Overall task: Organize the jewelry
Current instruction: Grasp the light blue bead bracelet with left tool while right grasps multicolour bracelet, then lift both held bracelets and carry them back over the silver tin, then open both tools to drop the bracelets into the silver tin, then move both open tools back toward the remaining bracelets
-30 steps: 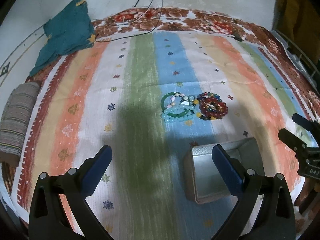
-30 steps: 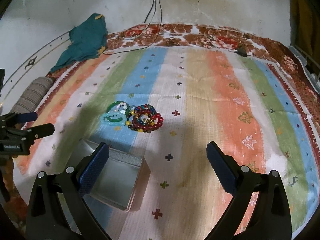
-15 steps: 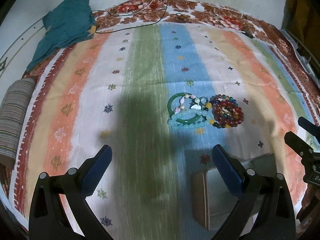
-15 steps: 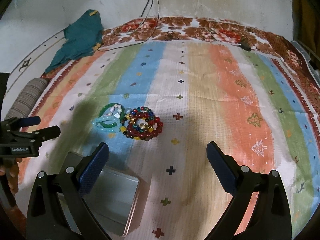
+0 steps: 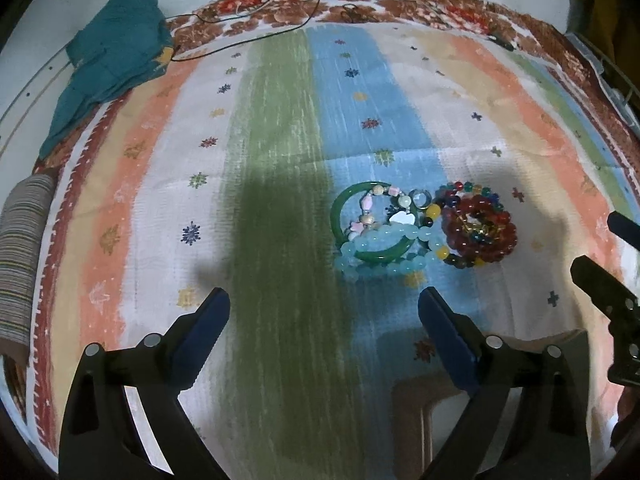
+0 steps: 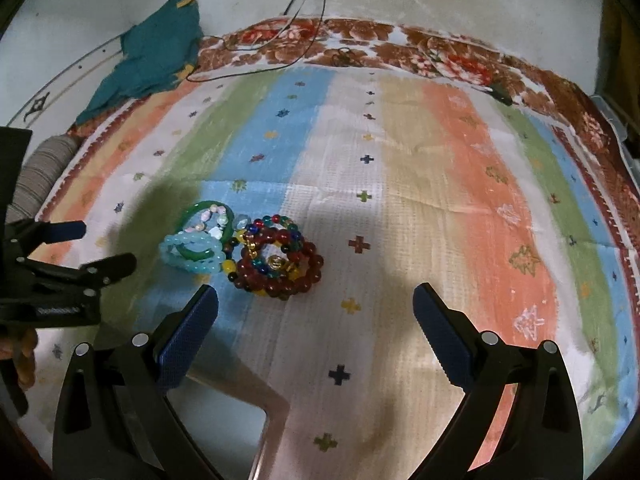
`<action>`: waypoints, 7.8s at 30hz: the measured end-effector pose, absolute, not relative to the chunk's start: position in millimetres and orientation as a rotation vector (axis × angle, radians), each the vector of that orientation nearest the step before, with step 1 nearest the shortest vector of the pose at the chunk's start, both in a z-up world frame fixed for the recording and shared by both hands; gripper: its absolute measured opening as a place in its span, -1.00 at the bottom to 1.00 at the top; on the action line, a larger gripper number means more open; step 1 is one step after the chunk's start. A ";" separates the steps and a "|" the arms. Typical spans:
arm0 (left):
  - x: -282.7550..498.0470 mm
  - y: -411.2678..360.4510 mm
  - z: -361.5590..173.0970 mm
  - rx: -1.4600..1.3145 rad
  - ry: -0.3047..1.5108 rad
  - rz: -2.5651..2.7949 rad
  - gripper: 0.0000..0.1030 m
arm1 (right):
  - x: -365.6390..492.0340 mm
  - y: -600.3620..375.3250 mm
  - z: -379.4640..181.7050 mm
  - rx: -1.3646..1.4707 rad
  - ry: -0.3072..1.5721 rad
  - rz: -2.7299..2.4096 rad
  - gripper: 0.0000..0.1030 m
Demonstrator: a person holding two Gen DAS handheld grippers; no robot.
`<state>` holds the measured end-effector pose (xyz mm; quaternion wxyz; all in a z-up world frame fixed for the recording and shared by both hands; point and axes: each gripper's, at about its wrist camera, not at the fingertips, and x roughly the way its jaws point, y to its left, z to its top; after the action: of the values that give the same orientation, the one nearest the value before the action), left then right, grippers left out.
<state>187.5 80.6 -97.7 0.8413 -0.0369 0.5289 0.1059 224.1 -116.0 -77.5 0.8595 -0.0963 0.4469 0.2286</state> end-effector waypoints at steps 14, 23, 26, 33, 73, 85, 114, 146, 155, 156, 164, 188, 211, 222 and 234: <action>212.2 89.3 -125.0 -0.116 1.156 0.205 0.58 | 257.2 -99.6 -104.4 -0.181 1.007 0.474 0.91; 219.7 93.3 -134.1 -0.131 1.179 0.171 0.29 | 271.7 -91.9 -113.9 -0.173 1.029 0.469 0.69; 222.4 90.8 -138.3 -0.124 1.189 0.158 0.22 | 276.9 -88.2 -118.4 -0.164 1.049 0.480 0.65; 229.7 87.5 -147.5 -0.117 1.203 0.130 -0.15 | 285.6 -80.8 -132.1 -0.159 1.094 0.497 -0.17; 202.3 62.3 -70.7 -0.071 1.029 0.090 -0.79 | 246.9 -111.1 -82.1 -0.150 1.000 0.497 -0.80; 178.7 66.3 -38.8 -0.121 0.925 0.116 -0.79 | 220.2 -122.9 -62.2 -0.140 0.928 0.501 -0.80; 107.1 26.0 9.4 -0.114 0.794 0.008 -0.79 | 138.8 -140.2 -16.1 -0.141 0.748 0.589 -0.80; 92.9 28.0 -5.1 -0.141 0.869 0.079 -0.46 | 130.2 -157.3 -31.4 -0.089 0.853 0.586 -0.23; 96.0 36.4 -7.2 -0.162 0.881 0.115 -0.17 | 135.6 -161.9 -28.2 -0.077 0.846 0.574 -0.08; 96.8 37.9 -7.4 -0.164 0.883 0.119 -0.16 | 135.8 -161.7 -28.3 -0.075 0.848 0.572 -0.05; 105.9 45.9 -15.3 -0.153 0.904 0.157 0.00 | 145.4 -160.9 -31.6 -0.068 0.866 0.565 0.09; 163.3 79.9 -55.4 -0.149 0.981 0.222 0.15 | 196.2 -162.0 -58.1 -0.013 0.951 0.500 0.26; 202.1 67.4 -83.5 -0.116 1.038 0.169 0.16 | 226.8 -141.7 -78.6 -0.068 1.005 0.504 0.29; 218.4 74.5 -101.1 -0.114 1.076 0.153 0.16 | 243.8 -133.0 -97.9 -0.087 1.044 0.503 0.29; 233.6 91.7 -115.9 -0.117 1.099 0.224 0.16 | 257.8 -122.5 -113.4 -0.115 1.067 0.505 0.29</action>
<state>233.6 91.7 -115.9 0.8453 -0.0555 0.5206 0.1060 257.8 -122.5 -113.4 0.8292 -0.0543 0.5029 0.2377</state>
